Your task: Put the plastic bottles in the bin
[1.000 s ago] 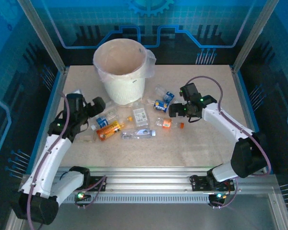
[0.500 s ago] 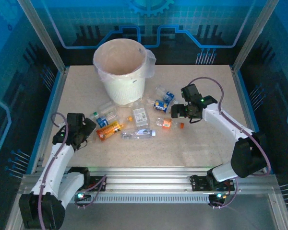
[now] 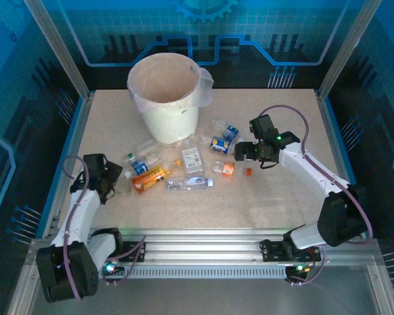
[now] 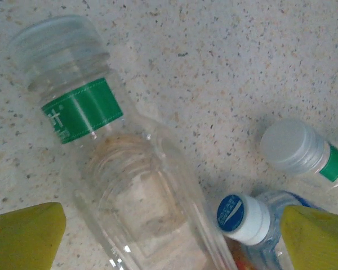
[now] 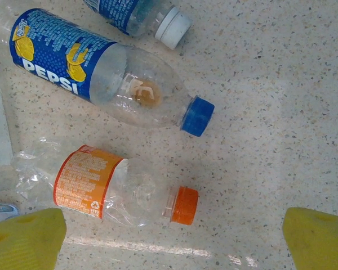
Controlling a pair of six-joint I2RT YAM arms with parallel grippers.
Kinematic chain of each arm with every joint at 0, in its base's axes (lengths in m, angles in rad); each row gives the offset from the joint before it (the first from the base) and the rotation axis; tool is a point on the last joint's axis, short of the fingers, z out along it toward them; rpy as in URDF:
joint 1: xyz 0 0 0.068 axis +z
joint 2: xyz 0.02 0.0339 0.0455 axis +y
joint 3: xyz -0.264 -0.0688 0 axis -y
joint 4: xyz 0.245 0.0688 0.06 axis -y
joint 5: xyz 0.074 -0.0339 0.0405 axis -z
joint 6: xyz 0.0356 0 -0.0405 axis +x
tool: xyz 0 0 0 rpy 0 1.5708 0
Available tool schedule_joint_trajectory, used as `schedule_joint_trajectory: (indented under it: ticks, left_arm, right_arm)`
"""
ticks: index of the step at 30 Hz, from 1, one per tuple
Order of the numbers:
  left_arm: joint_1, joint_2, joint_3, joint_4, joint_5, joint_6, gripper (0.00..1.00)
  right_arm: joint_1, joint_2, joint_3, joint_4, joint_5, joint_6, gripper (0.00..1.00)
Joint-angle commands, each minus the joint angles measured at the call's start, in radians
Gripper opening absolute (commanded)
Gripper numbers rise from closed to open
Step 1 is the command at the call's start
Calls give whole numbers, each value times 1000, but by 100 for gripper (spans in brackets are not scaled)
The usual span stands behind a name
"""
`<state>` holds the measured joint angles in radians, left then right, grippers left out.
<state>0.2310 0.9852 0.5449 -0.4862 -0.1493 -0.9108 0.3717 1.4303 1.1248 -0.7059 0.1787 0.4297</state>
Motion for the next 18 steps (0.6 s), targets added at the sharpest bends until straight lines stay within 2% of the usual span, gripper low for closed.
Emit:
schedule_joint_trajectory:
  ticks: [1,14,18]
  left_arm:
    - [26,43,-13,82,40,1,99]
    - [76,245,6,155,60,-29,97]
    - [77,303,6,180,70,-37,93]
  right_arm:
    - [-8,-23,-19,2,-9,19,100]
    - [-13,-30,-23,5,-12,25,100]
    - [-14,-29,-21,2,-15,26,100]
